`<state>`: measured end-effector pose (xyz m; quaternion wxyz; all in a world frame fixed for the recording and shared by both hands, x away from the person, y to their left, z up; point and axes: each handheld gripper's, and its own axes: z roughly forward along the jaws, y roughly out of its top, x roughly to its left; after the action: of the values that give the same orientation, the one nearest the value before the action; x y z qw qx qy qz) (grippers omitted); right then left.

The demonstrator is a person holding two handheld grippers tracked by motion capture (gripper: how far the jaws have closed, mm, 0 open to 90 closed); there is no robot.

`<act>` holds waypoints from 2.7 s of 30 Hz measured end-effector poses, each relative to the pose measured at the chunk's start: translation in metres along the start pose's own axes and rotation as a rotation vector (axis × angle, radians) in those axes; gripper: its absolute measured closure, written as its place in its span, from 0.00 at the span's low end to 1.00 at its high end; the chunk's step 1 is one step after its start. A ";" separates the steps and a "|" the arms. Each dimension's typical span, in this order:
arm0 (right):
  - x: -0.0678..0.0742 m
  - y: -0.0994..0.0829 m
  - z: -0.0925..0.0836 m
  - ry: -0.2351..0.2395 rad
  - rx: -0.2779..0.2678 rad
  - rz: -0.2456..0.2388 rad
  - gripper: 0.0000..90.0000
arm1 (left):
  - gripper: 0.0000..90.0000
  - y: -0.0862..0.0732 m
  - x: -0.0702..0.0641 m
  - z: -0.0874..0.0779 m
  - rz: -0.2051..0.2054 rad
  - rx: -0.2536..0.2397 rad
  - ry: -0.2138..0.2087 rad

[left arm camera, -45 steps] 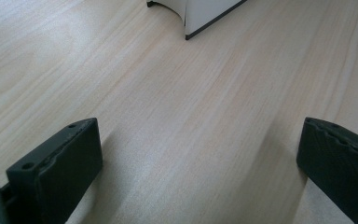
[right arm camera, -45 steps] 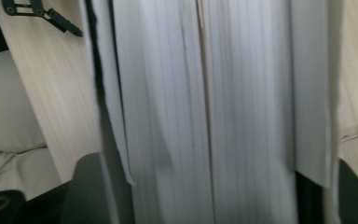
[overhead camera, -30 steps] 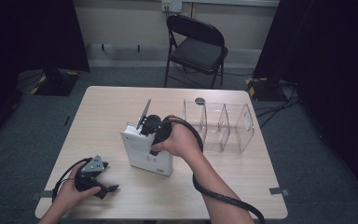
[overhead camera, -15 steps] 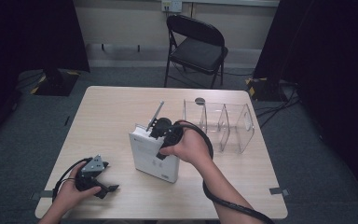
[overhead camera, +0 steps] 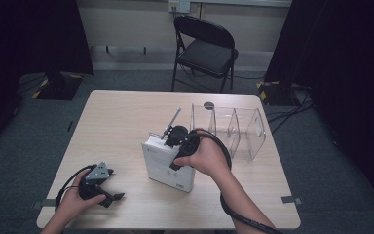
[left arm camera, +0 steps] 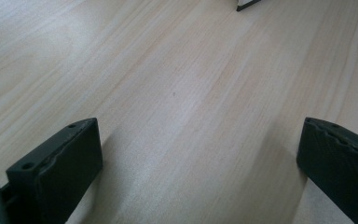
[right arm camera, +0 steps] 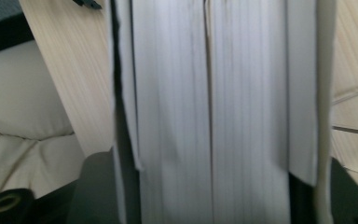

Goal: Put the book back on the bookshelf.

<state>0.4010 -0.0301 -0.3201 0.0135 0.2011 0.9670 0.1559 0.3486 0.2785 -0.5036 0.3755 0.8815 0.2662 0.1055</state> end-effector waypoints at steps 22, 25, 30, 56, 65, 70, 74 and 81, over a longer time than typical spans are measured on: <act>0.003 0.008 0.006 -0.032 0.010 -0.016 0.57 | 0.00 0.000 0.000 0.000 0.001 -0.001 0.000; 0.001 0.007 0.005 -0.029 0.006 -0.008 0.57 | 0.00 0.001 0.000 -0.001 0.004 0.011 0.000; -0.003 0.002 0.002 -0.002 0.001 0.010 0.57 | 0.00 0.001 0.000 0.000 0.001 0.010 -0.003; -0.016 -0.029 -0.029 -0.014 -0.003 0.104 0.57 | 0.00 0.001 0.001 0.000 0.004 0.011 -0.004; -0.021 -0.041 -0.038 -0.013 -0.017 0.140 0.57 | 0.00 0.001 0.001 0.000 0.004 0.011 -0.005; -0.023 -0.048 -0.044 -0.020 -0.015 0.152 0.57 | 0.00 0.001 0.001 0.000 0.004 0.010 -0.004; -0.024 -0.054 -0.047 -0.025 -0.010 0.158 0.57 | 0.00 0.001 0.001 0.000 0.003 0.011 -0.004; -0.026 -0.062 -0.050 -0.035 -0.004 0.162 0.57 | 0.00 0.001 0.001 0.000 0.003 0.011 -0.004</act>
<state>0.3966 -0.1086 -0.2926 0.0181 0.2815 0.9468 0.1550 0.3492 0.2787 -0.5028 0.3710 0.8841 0.2646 0.1031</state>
